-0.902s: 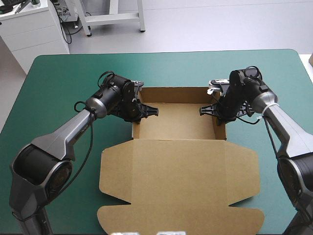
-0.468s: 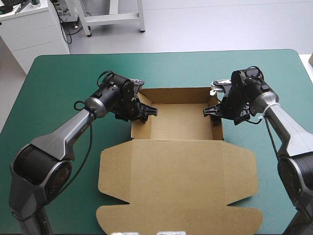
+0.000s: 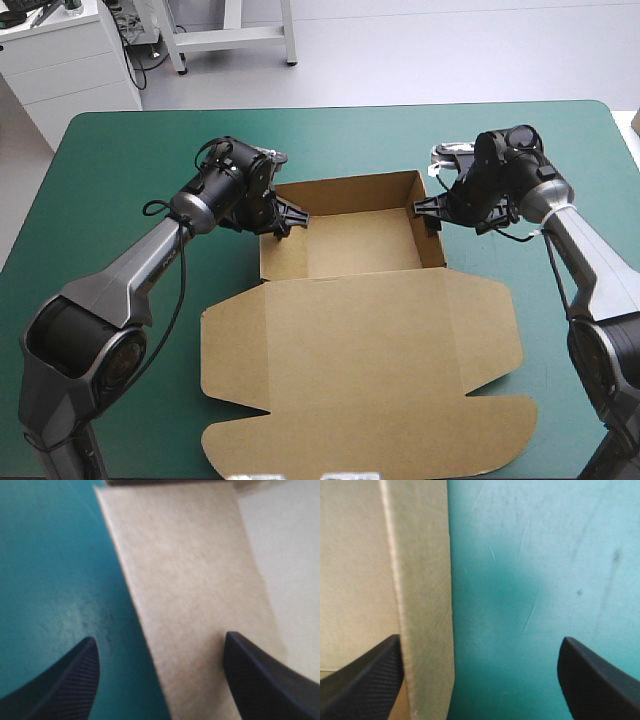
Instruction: Fold the box
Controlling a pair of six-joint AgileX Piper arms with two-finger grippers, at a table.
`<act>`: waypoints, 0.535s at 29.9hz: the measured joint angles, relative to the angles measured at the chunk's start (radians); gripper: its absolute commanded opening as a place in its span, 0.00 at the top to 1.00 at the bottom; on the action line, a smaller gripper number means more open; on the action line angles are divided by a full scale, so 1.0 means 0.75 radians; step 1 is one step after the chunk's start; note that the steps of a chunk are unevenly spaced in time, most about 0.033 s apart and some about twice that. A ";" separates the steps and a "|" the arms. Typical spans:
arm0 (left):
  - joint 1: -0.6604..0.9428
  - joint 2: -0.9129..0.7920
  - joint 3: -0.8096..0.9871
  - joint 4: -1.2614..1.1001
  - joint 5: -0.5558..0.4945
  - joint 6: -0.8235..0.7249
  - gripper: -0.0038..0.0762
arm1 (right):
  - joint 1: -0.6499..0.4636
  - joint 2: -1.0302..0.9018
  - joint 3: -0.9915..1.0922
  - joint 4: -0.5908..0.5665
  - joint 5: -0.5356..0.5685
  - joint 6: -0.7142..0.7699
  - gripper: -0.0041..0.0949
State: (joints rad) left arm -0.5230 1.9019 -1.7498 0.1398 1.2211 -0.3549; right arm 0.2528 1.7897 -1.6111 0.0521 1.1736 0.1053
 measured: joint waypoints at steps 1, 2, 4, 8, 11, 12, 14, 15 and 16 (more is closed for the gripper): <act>0.001 0.000 -0.033 0.016 0.005 0.002 0.33 | 0.000 0.000 -0.037 0.000 0.010 0.000 0.19; 0.001 0.000 -0.079 0.034 0.012 0.008 0.33 | 0.000 0.000 -0.076 0.000 0.023 0.000 0.19; 0.003 0.000 -0.187 0.053 0.020 0.025 0.33 | 0.000 0.000 -0.159 0.000 0.057 -0.001 0.19; 0.005 -0.023 -0.379 -0.013 0.025 0.086 0.54 | 0.000 -0.013 -0.259 0.001 0.075 -0.017 0.19; 0.005 -0.077 -0.437 -0.079 0.028 0.165 0.97 | 0.000 -0.055 -0.254 0.003 0.080 -0.028 0.19; 0.005 -0.108 -0.437 -0.093 0.032 0.190 0.97 | 0.000 -0.077 -0.239 0.004 0.083 -0.031 0.19; 0.005 -0.177 -0.408 -0.105 0.037 0.222 0.98 | 0.003 -0.127 -0.196 0.004 0.088 -0.032 0.19; 0.005 -0.223 -0.379 -0.109 0.039 0.230 0.99 | 0.004 -0.155 -0.169 0.004 0.089 -0.036 0.19; 0.005 -0.273 -0.340 -0.110 0.041 0.237 0.99 | 0.008 -0.179 -0.142 0.004 0.091 -0.039 0.19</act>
State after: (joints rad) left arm -0.5193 1.6968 -2.0050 0.0572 1.2517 -0.1774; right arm 0.2585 1.6554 -1.7177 0.0549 1.2417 0.0759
